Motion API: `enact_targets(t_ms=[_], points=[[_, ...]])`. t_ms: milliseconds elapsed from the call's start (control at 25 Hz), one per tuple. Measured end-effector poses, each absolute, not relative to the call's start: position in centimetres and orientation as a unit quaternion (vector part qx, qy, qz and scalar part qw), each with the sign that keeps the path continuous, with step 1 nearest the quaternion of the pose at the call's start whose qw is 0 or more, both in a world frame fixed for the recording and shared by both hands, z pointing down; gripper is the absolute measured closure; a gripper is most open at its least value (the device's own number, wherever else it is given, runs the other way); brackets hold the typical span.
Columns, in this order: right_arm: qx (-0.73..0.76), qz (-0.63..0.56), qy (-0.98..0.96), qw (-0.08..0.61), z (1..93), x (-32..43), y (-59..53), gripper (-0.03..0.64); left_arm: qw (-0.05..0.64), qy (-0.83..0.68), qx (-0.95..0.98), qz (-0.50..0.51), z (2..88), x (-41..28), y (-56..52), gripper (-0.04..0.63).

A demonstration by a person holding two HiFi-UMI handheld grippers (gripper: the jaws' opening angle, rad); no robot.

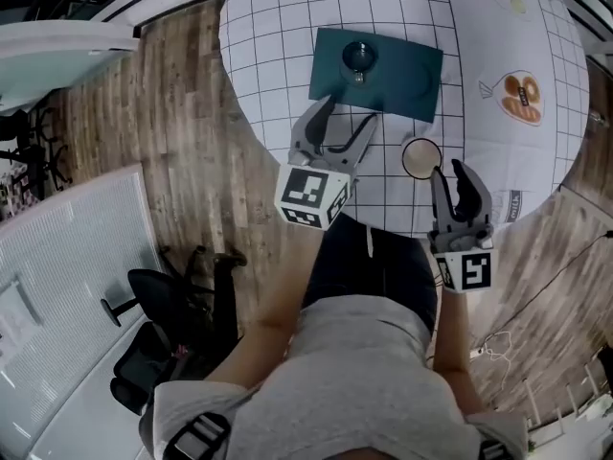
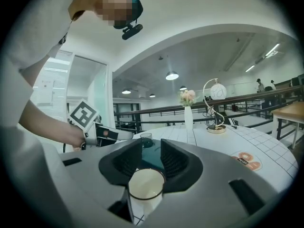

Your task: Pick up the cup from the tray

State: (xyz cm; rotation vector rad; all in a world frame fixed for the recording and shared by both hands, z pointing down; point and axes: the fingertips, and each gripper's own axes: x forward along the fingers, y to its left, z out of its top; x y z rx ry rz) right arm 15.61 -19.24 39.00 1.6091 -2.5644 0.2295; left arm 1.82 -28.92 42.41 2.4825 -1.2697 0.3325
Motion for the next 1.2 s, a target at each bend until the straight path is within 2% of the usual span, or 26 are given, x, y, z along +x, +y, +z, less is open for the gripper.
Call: enact_targets(t_ms=[280,400,600,880,1040,1200], points=[[0.533,0.082,-0.841,0.035,38.8,15.9,-20.5,0.510,0.133,-0.548,0.799,0.211,45.3,1.8,-32.2,0.322],[0.553,0.092,-0.828,0.029,39.2,17.2,-20.9,0.559,0.145,-0.555,0.791,0.213,45.8,2.2,-33.2,0.368],[0.583,0.123,-0.803,0.011,40.0,19.7,-21.3,0.600,0.153,-0.555,0.788,0.218,46.3,2.5,-34.4,0.380],[0.592,0.130,-0.795,0.017,40.5,20.5,-22.0,0.607,0.159,-0.548,0.786,0.240,47.7,2.8,-34.7,0.414],[0.590,0.130,-0.797,0.017,40.6,20.3,-22.2,0.608,0.161,-0.549,0.784,0.242,48.0,2.7,-34.7,0.466],[0.587,0.130,-0.799,0.021,40.8,20.0,-22.2,0.607,0.164,-0.548,0.785,0.238,48.1,2.8,-34.7,0.488]])
